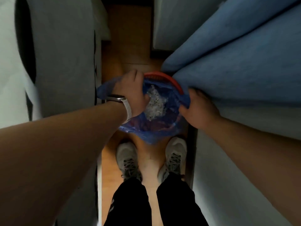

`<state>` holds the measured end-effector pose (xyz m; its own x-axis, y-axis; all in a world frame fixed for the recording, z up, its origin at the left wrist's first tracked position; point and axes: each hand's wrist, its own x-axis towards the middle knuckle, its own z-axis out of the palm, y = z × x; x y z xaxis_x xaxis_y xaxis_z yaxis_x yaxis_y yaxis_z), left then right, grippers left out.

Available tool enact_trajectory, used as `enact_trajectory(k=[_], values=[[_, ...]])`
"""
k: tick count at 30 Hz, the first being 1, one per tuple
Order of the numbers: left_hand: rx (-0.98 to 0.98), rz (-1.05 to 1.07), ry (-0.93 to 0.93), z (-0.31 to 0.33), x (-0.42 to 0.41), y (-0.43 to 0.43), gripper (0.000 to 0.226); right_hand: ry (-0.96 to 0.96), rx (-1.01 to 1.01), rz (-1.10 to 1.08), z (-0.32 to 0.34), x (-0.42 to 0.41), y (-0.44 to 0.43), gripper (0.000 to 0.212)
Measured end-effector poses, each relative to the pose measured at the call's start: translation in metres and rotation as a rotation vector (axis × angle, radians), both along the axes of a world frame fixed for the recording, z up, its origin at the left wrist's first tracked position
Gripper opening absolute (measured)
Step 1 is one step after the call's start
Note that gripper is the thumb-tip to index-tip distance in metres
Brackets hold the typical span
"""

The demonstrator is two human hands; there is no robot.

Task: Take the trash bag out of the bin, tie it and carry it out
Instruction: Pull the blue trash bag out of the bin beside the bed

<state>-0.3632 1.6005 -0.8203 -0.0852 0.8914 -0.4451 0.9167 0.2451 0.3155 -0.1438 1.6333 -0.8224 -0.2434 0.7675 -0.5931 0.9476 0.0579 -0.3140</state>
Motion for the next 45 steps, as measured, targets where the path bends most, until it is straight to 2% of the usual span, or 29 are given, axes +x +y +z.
enact_trajectory(k=[2, 7, 11, 15, 18, 21, 23, 25, 28, 30, 31, 34, 36, 40, 43, 45], values=[[-0.017, -0.057, 0.013, -0.009, 0.001, 0.009, 0.061, -0.027, -0.024, 0.011, -0.012, 0.002, 0.001, 0.061], [-0.158, -0.221, 0.169, -0.026, -0.009, 0.019, 0.059, -0.099, -0.052, -0.027, -0.024, 0.006, 0.010, 0.035], [-0.211, -0.010, 0.266, -0.025, -0.024, 0.016, 0.040, -0.049, -0.043, -0.111, -0.021, 0.009, 0.013, 0.011], [-0.351, 0.014, 0.316, -0.022, -0.025, 0.012, 0.027, -0.006, -0.030, -0.140, -0.017, 0.012, 0.009, 0.009], [-0.355, 0.085, 0.214, -0.014, -0.021, 0.009, 0.027, 0.032, -0.006, -0.159, -0.016, 0.011, 0.003, 0.019], [-0.327, 0.121, 0.149, -0.003, -0.011, 0.007, 0.028, 0.108, 0.020, -0.176, -0.010, 0.005, -0.003, 0.015], [-0.319, 0.187, 0.027, 0.006, -0.003, 0.003, 0.018, 0.128, 0.019, -0.191, -0.003, 0.000, -0.007, 0.017], [-0.341, 0.154, -0.067, 0.014, 0.002, -0.002, 0.008, 0.167, 0.007, -0.215, 0.006, -0.006, -0.010, 0.026], [-0.534, 0.043, -0.167, 0.032, 0.003, -0.014, 0.045, 0.192, 0.018, -0.221, 0.020, -0.011, -0.012, 0.023], [-0.525, 0.006, -0.141, 0.038, -0.004, -0.028, 0.057, 0.205, 0.041, -0.213, 0.029, -0.012, -0.012, 0.019], [-0.477, 0.007, -0.109, 0.038, -0.008, -0.034, 0.055, 0.220, 0.042, -0.214, 0.033, -0.013, -0.012, 0.018], [-0.326, -0.038, 0.072, 0.041, -0.013, -0.040, 0.030, 0.254, 0.035, -0.221, 0.042, -0.016, -0.011, 0.012], [-0.288, 0.090, 0.137, 0.047, -0.012, -0.036, 0.020, 0.269, 0.055, -0.220, 0.047, -0.021, -0.010, 0.009], [-0.186, 0.613, -0.110, 0.050, -0.014, -0.041, 0.027, 0.284, 0.062, -0.187, 0.051, -0.026, -0.013, 0.015], [-0.131, 0.701, -0.170, 0.055, -0.006, -0.050, 0.043, 0.271, 0.049, -0.176, 0.049, -0.023, -0.019, 0.010], [-0.158, 0.679, -0.152, 0.053, -0.003, -0.062, 0.042, 0.258, 0.033, -0.173, 0.047, -0.020, -0.025, 0.011]])
